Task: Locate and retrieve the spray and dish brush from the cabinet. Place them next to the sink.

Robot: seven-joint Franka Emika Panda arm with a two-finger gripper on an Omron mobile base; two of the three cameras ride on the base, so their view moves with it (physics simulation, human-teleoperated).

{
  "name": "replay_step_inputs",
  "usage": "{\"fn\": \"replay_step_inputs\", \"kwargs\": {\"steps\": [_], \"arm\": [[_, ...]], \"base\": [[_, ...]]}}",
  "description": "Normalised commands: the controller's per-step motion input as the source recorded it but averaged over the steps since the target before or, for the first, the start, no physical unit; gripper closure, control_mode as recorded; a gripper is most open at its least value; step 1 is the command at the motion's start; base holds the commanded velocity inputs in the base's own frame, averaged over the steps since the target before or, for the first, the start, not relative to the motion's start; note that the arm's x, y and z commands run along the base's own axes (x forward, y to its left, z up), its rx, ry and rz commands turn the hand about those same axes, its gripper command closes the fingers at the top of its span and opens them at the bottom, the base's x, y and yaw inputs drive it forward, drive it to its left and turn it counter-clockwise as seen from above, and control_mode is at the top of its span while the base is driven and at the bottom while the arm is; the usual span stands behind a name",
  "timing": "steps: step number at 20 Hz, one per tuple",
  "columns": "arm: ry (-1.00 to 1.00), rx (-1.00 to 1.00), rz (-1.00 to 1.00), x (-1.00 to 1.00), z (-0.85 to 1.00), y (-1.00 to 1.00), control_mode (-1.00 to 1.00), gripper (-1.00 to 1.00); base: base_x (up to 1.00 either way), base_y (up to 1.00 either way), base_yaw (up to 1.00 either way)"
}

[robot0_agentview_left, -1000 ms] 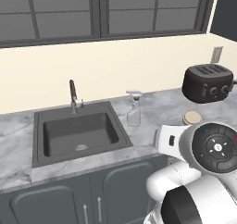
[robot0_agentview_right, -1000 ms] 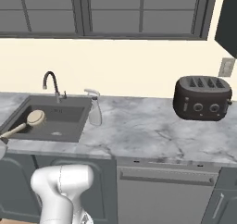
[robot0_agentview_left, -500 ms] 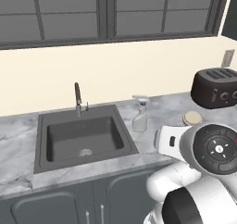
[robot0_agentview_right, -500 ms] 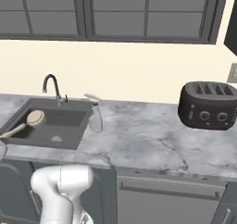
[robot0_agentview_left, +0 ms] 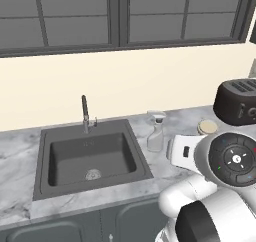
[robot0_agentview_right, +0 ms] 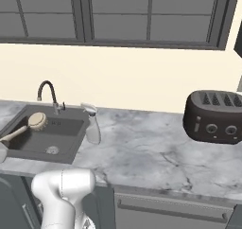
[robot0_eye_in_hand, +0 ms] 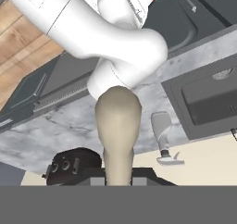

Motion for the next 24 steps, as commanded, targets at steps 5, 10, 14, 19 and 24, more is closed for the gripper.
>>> {"fn": "replay_step_inputs", "kwargs": {"steps": [5,10,14,19,24], "arm": [[0.0,0.0,0.0,0.0,0.0,0.0,1.0,1.0],[0.0,0.0,0.0,0.0,0.0,0.0,1.0,1.0],[0.0,0.0,0.0,0.0,0.0,0.0,1.0,1.0],[0.0,0.0,0.0,0.0,0.0,0.0,1.0,1.0],[0.0,0.0,0.0,0.0,0.0,0.0,-1.0,1.0]], "base": [[0.4,-0.09,0.01],[0.58,-0.22,0.05],[0.34,-0.02,0.03],[0.05,0.0,0.01],[0.0,0.0,0.0]]}}
